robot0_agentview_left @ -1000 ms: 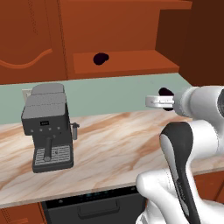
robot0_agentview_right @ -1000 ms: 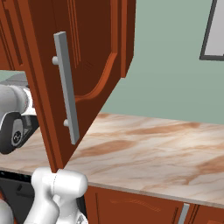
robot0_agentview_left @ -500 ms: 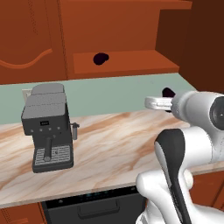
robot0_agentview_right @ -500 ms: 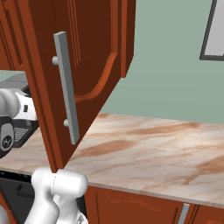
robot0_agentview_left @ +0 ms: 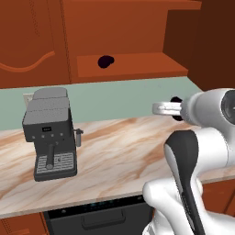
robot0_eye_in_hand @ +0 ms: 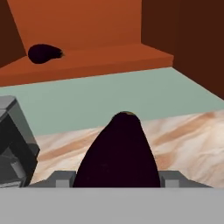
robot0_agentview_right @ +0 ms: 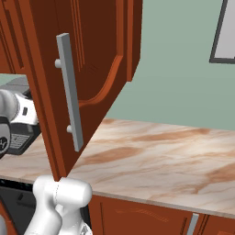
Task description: Pick the eggplants from the cabinet and place them in one bowl. Pick the potato from the sink and place it in the other bowl.
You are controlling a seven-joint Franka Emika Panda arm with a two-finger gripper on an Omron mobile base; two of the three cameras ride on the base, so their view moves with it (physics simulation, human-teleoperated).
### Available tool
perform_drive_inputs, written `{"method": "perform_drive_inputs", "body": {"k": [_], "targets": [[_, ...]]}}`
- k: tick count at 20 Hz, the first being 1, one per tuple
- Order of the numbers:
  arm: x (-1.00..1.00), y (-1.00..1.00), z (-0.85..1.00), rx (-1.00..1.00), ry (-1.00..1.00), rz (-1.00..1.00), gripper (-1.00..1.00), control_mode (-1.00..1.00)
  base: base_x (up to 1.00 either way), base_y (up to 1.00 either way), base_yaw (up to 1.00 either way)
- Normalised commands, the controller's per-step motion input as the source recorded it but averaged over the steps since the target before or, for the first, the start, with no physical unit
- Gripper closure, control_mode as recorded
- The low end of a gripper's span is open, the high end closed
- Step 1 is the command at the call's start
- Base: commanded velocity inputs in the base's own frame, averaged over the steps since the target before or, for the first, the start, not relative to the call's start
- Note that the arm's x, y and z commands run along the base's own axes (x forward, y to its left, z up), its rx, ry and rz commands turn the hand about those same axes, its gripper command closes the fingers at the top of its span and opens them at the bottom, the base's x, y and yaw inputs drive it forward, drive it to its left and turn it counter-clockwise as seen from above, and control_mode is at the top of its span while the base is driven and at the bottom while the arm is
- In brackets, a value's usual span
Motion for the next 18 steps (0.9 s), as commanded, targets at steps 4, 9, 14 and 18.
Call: {"method": "perform_drive_inputs", "body": {"k": [4, 9, 14, 18], "targets": [[-0.06, 0.00, 0.00, 0.00, 0.19, 0.00, 1.00, -1.00, 0.00, 0.00, 0.00], [-0.02, 0.00, 0.00, -0.01, 0.22, 0.00, 1.00, -1.00, 0.00, 0.00, 0.00], [-0.06, 0.00, 0.00, 0.00, 0.00, 0.00, 1.00, -1.00, 0.00, 0.00, 0.00], [-0.04, 0.00, 0.00, 0.00, 0.00, 0.00, 1.00, -1.00, 0.00, 0.00, 0.00]]}}
